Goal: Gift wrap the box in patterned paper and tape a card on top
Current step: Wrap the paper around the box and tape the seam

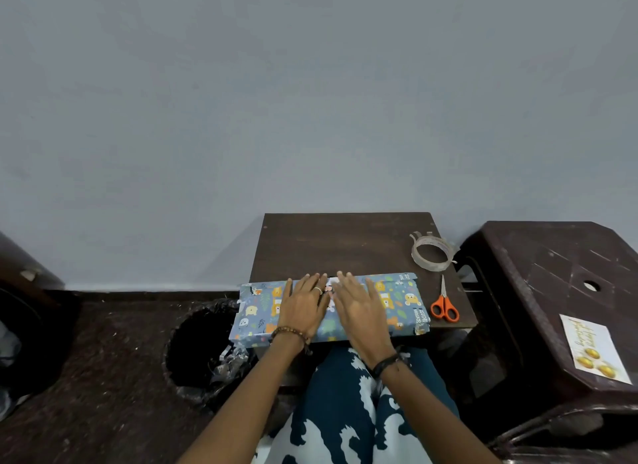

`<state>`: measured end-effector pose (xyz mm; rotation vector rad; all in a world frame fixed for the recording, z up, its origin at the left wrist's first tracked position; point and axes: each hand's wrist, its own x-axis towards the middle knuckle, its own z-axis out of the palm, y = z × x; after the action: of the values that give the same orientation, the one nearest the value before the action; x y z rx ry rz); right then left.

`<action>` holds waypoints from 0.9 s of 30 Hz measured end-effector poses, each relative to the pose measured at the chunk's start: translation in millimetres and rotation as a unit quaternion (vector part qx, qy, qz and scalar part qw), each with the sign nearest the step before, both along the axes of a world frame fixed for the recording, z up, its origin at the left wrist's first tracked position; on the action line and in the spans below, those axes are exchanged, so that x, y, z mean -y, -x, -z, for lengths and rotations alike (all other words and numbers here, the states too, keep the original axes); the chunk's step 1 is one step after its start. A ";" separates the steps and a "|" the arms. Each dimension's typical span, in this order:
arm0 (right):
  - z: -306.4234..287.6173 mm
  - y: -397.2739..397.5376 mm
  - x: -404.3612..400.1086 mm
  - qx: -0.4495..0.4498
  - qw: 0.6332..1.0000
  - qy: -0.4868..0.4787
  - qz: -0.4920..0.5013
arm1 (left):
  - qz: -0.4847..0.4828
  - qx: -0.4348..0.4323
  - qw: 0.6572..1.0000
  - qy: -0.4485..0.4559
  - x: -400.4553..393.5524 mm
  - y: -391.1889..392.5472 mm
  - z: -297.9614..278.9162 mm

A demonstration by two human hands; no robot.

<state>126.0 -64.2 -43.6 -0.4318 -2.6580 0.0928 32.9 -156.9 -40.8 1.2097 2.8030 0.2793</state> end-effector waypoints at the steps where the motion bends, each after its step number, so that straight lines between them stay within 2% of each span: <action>1: 1.3 -5.4 9.1 -0.004 1.000 0.008 -0.014 | 0.007 -0.003 1.000 0.015 -2.1 4.0 -3.7; 6: 7.1 -26.3 20.7 0.035 0.995 0.078 -0.044 | 0.041 0.022 0.998 0.052 -21.0 25.3 -25.0; 10: 4.8 -25.5 7.1 0.136 0.984 0.082 -0.079 | 0.106 -0.101 0.985 0.095 -28.1 28.2 -35.9; 13: 5.7 -24.1 -4.6 0.189 0.974 0.093 -0.080 | 0.125 -0.135 0.978 0.097 -31.0 31.9 -41.4; 16: 5.0 -20.7 -9.3 0.202 0.973 0.086 -0.066 | 0.133 -0.165 0.966 0.145 -30.6 27.4 -39.7; 22: 0.6 -15.3 -11.2 0.218 0.969 0.097 -0.070 | 0.086 -0.134 0.974 0.162 -25.4 11.1 -35.6; 27: 4.7 -14.1 -12.7 0.214 0.969 0.109 -0.066 | 0.055 -0.095 0.989 0.101 -24.6 3.4 -33.1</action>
<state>140.2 -51.5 -48.2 -0.3783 -3.1173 0.3743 29.4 -132.3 -7.7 1.4019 2.8182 -0.1318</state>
